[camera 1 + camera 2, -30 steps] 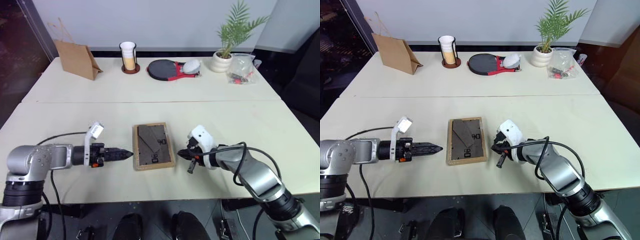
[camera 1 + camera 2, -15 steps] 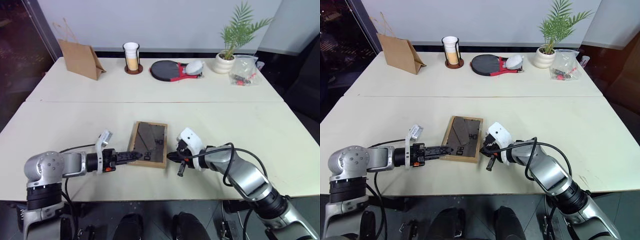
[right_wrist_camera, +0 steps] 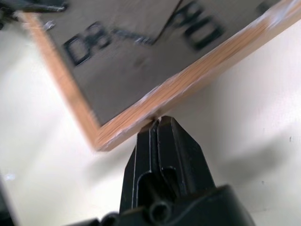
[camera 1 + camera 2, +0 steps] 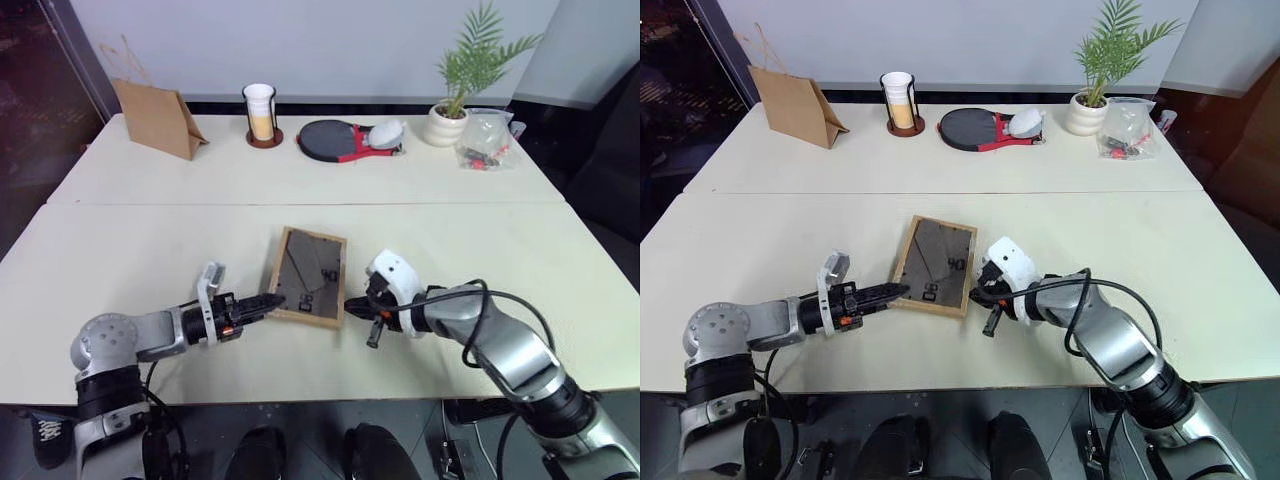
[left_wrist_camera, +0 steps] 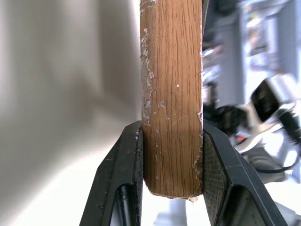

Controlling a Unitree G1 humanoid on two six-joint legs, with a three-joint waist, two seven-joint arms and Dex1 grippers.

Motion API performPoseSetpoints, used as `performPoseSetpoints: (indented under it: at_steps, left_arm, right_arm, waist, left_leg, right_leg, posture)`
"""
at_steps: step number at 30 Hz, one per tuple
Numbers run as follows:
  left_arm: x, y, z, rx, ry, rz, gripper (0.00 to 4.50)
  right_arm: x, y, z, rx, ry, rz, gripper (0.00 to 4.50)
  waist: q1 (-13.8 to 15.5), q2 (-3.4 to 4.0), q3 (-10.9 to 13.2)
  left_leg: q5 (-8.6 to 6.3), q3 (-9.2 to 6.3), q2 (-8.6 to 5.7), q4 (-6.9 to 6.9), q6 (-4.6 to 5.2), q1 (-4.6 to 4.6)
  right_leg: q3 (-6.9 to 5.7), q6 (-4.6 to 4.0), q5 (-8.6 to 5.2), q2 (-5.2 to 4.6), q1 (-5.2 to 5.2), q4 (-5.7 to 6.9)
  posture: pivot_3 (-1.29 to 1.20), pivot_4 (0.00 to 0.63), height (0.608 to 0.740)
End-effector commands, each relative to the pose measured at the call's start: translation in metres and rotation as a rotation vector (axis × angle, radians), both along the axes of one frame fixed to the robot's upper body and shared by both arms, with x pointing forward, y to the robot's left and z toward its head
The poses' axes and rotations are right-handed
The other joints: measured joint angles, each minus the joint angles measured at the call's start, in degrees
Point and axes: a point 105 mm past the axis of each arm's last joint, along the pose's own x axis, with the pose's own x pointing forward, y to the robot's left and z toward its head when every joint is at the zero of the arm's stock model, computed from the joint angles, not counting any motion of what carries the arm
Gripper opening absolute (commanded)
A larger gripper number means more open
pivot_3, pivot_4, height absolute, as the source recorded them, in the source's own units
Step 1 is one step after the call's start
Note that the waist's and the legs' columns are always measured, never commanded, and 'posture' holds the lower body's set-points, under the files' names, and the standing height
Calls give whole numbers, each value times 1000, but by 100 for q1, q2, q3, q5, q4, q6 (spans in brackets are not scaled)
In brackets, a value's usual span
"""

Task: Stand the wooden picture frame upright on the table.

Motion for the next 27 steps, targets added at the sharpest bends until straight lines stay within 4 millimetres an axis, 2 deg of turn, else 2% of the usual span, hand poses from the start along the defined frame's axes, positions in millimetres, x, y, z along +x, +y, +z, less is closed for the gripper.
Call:
performPoseSetpoints:
  at_steps: [1,4,6,10,15,22,27]
  left_arm:
    - [-5,4,28,-85,-94,-11,1020]
    - [-15,2,33,-95,-118,-32,1020]
    - [-19,-2,33,-93,-124,-39,1020]
    - [-22,-8,34,-89,-118,-31,1020]
    - [-24,-14,36,-88,-109,-18,1020]
    - [-30,-19,40,-86,-104,-16,1020]
    - [-32,-20,40,-84,-101,-3,1020]
  right_arm:
    - [10,-16,47,67,-127,-44,0]
    - [19,-18,86,200,-162,-57,0]
    - [25,-17,104,268,-161,-57,0]
    - [30,-5,118,345,-115,-1,1854]
    - [32,21,112,388,2,71,4431]
    - [41,40,97,401,109,106,4473]
    - [36,50,94,407,139,158,4473]
  waist:
    - [-2,0,0]
    - [-33,0,0]
    - [-41,0,0]
    - [-3,0,0]
    - [-11,1,0]
    - [-17,2,1]
    - [-14,3,2]
  left_leg:
    - [0,1,-1,0,0,0]
    - [0,5,-3,0,0,2]
    - [0,5,-1,-1,0,4]
    - [0,1,-2,-8,0,3]
    - [0,7,-14,-10,0,0]
    - [0,8,-15,-17,-1,-3]
    - [0,10,-15,-22,-1,-7]
  right_leg:
    - [1,0,0,-5,0,0]
    - [0,1,1,-24,-1,1]
    - [-2,1,1,-25,-1,2]
    - [-4,-1,0,-31,-2,-1]
    - [-5,-8,-4,-55,-2,-9]
    - [-5,-19,-10,-57,-6,-15]
    - [-5,-20,-10,-57,-8,-24]
  posture:
    - [0,150,740]
    - [0,150,740]
    - [0,150,740]
    - [0,150,740]
    - [0,150,740]
    - [0,150,740]
    - [0,150,740]
